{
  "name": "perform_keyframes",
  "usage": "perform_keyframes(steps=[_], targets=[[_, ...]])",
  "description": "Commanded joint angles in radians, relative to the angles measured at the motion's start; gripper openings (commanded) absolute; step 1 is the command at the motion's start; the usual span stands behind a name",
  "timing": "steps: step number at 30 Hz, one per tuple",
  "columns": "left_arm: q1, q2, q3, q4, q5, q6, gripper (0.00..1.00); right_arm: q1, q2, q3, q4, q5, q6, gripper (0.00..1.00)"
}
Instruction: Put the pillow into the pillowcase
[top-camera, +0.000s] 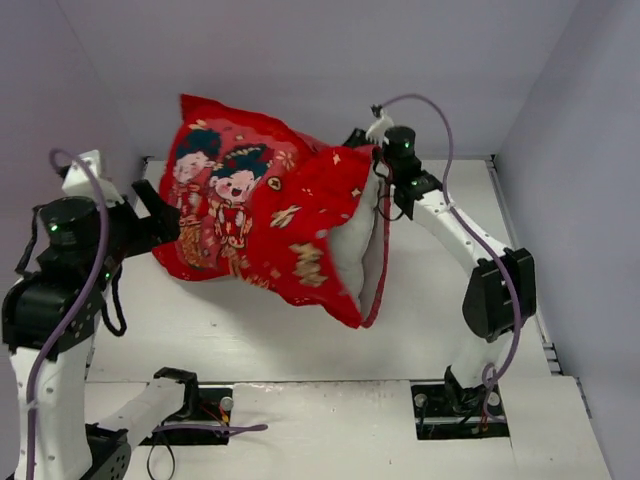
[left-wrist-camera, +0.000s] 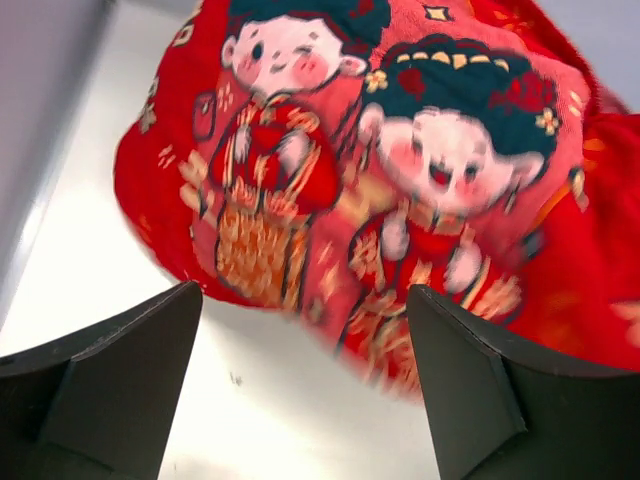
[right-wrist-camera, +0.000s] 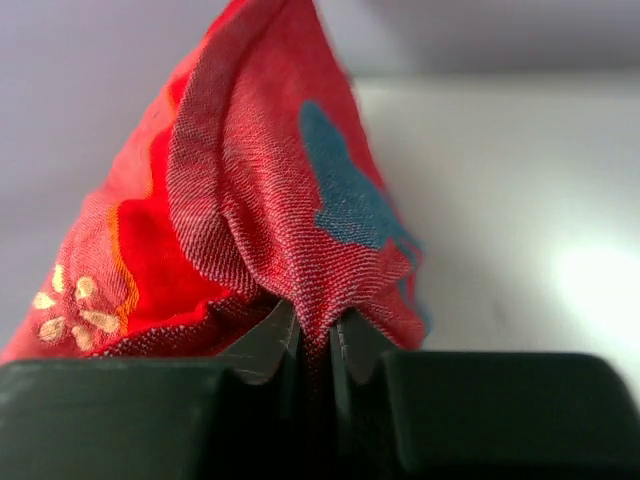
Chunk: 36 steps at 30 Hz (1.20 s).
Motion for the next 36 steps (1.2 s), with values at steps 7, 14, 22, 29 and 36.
perform_keyframes(steps=[7, 14, 22, 29, 36], targets=[[-0.059, 0.125, -0.146, 0.092, 0.222, -0.070, 0.79, -0.049, 0.127, -0.397, 0.332, -0.104, 0.103, 0.41], [-0.313, 0.220, -0.181, 0.172, 0.141, -0.102, 0.79, -0.048, 0.264, -0.220, 0.320, -0.197, 0.062, 0.48], [-0.500, 0.309, -0.161, 0.206, 0.144, 0.040, 0.79, -0.135, 0.086, -0.086, 0.059, -0.026, -0.262, 0.90], [-0.669, 0.387, -0.158, 0.208, 0.003, 0.082, 0.79, -0.209, -0.312, -0.253, -0.125, 0.234, -0.465, 1.00], [-0.734, 0.469, -0.139, 0.208, -0.129, 0.002, 0.79, -0.213, -0.692, -0.670, -0.156, 0.160, -0.299, 0.81]])
